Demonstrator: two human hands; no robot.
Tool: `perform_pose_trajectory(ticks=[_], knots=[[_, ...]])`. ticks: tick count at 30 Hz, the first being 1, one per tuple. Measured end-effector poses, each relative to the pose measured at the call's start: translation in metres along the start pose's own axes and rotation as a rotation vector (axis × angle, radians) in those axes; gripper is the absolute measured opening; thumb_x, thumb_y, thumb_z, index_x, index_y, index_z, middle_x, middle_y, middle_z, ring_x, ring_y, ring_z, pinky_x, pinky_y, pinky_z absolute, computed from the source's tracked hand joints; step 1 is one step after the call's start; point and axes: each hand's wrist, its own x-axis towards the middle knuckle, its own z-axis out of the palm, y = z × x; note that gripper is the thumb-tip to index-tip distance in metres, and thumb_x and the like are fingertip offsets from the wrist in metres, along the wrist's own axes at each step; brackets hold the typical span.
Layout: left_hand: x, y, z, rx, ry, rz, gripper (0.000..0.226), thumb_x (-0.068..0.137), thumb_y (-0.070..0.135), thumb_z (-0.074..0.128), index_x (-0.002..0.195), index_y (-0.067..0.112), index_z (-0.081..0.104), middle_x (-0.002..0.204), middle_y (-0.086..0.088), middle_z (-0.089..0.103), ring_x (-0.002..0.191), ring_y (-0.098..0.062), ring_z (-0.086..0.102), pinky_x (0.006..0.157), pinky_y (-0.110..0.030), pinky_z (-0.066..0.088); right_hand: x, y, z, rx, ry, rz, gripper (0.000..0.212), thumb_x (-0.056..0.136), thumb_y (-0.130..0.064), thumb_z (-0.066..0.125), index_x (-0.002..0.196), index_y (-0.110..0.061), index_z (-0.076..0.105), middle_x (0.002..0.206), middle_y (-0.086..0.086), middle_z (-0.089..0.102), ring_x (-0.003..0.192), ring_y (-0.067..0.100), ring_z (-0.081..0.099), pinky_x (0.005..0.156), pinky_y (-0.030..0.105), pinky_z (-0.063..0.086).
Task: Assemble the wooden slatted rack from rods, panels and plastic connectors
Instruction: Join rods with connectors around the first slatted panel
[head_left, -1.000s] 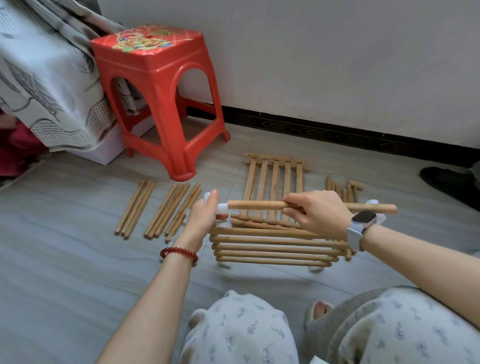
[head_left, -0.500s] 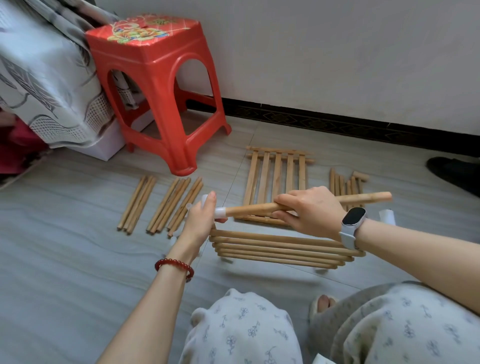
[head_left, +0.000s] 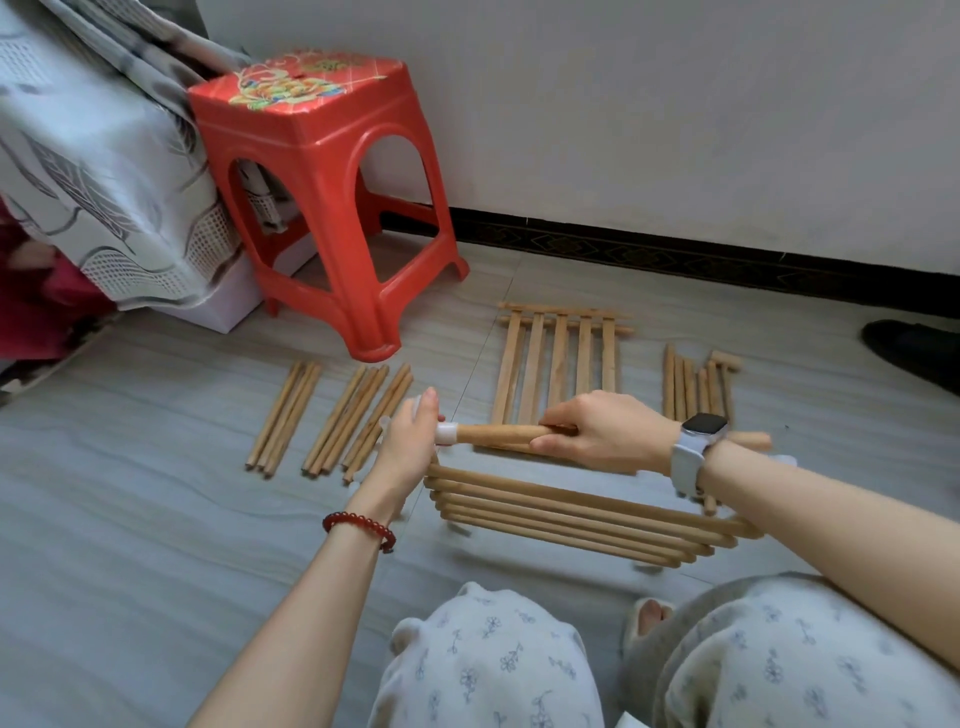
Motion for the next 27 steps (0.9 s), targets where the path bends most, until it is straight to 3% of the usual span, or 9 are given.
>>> perform_pose_trajectory(ticks=[4, 7, 9, 11, 13, 16, 21, 24, 27], knots=[[0.002, 0.013, 0.002, 0.238, 0.101, 0.076, 0.030, 0.099, 0.034, 0.032, 0.106, 0.013, 0.053, 0.105, -0.009, 0.056, 0.097, -0.023, 0.053, 0.079, -0.036, 0.041, -0.027, 0.030, -0.026, 0.217, 0.218, 0.085, 0.034, 0.098, -0.034, 0.039, 0.125, -0.021, 0.057, 0.117, -0.005, 0.061, 0.097, 0.002, 0.053, 0.078, 0.013, 0.042], [0.002, 0.021, 0.005, 0.773, 0.239, 0.280, 0.030, 0.098, 0.028, 0.037, 0.117, 0.017, 0.056, 0.123, -0.005, 0.053, 0.119, -0.026, 0.040, 0.101, -0.042, 0.030, -0.067, 0.073, -0.032, 0.280, 0.572, 0.291, 0.033, 0.099, -0.024, 0.038, 0.127, -0.016, 0.054, 0.125, 0.003, 0.057, 0.112, 0.013, 0.052, 0.094, 0.027, 0.041], [-0.004, 0.035, 0.019, 0.885, 0.219, 0.443, 0.029, 0.098, 0.030, 0.038, 0.113, 0.017, 0.060, 0.120, -0.002, 0.055, 0.117, -0.024, 0.044, 0.104, -0.042, 0.027, -0.093, 0.095, -0.022, 0.351, 0.577, 0.426, 0.037, 0.099, -0.026, 0.038, 0.133, -0.014, 0.046, 0.129, 0.005, 0.054, 0.115, 0.018, 0.052, 0.095, 0.030, 0.042], [-0.018, 0.052, 0.044, 0.769, 0.096, 0.695, 0.032, 0.098, 0.029, 0.038, 0.103, 0.010, 0.063, 0.109, -0.005, 0.058, 0.098, -0.024, 0.056, 0.091, -0.039, 0.039, -0.114, 0.102, -0.001, 0.533, 0.510, 0.487, 0.044, 0.098, -0.033, 0.038, 0.139, -0.017, 0.036, 0.123, 0.005, 0.056, 0.105, 0.016, 0.058, 0.087, 0.028, 0.047], [-0.033, 0.058, 0.070, 0.749, -0.085, 1.033, 0.039, 0.096, 0.033, 0.036, 0.093, 0.008, 0.065, 0.092, -0.005, 0.063, 0.070, -0.019, 0.060, 0.062, -0.032, 0.050, -0.127, 0.094, 0.023, 0.706, 0.517, 0.459, 0.044, 0.097, -0.033, 0.038, 0.138, -0.019, 0.035, 0.101, 0.003, 0.064, 0.085, 0.010, 0.063, 0.075, 0.025, 0.051], [-0.035, 0.058, 0.086, 0.915, -0.261, 1.386, 0.044, 0.092, 0.046, 0.039, 0.080, 0.014, 0.067, 0.069, 0.002, 0.061, 0.047, -0.015, 0.055, 0.037, -0.024, 0.040, -0.133, 0.089, 0.052, 0.715, 0.583, 0.405, 0.037, 0.096, -0.034, 0.040, 0.132, -0.024, 0.040, 0.078, 0.001, 0.064, 0.066, 0.009, 0.064, 0.077, 0.039, 0.053], [-0.018, 0.066, 0.097, 1.091, -0.255, 1.368, 0.059, 0.100, 0.043, 0.015, 0.086, 0.017, 0.065, 0.060, 0.006, 0.058, 0.038, -0.014, 0.048, 0.036, -0.020, 0.023, -0.127, 0.097, 0.045, 0.732, 0.792, 0.527, 0.026, 0.099, -0.033, 0.034, 0.106, -0.016, 0.053, 0.069, 0.000, 0.057, 0.053, 0.016, 0.057, 0.056, 0.038, 0.050], [-0.004, 0.076, 0.121, 1.109, -0.248, 1.210, 0.044, 0.099, 0.040, 0.017, 0.117, 0.019, 0.052, 0.090, 0.007, 0.059, 0.063, -0.012, 0.055, 0.044, -0.020, 0.029, -0.116, 0.105, 0.031, 0.745, 0.875, 0.628, 0.029, 0.100, -0.030, 0.031, 0.092, -0.011, 0.053, 0.067, 0.001, 0.051, 0.058, 0.017, 0.047, 0.057, 0.036, 0.041], [0.010, 0.094, 0.146, 1.039, -0.296, 1.023, 0.035, 0.101, 0.036, 0.025, 0.125, 0.020, 0.045, 0.098, 0.006, 0.053, 0.073, -0.012, 0.052, 0.054, -0.022, 0.034, -0.109, 0.110, 0.028, 0.838, 0.887, 0.684, 0.028, 0.100, -0.033, 0.033, 0.097, -0.013, 0.051, 0.070, -0.002, 0.050, 0.059, 0.012, 0.045, 0.055, 0.028, 0.040]])
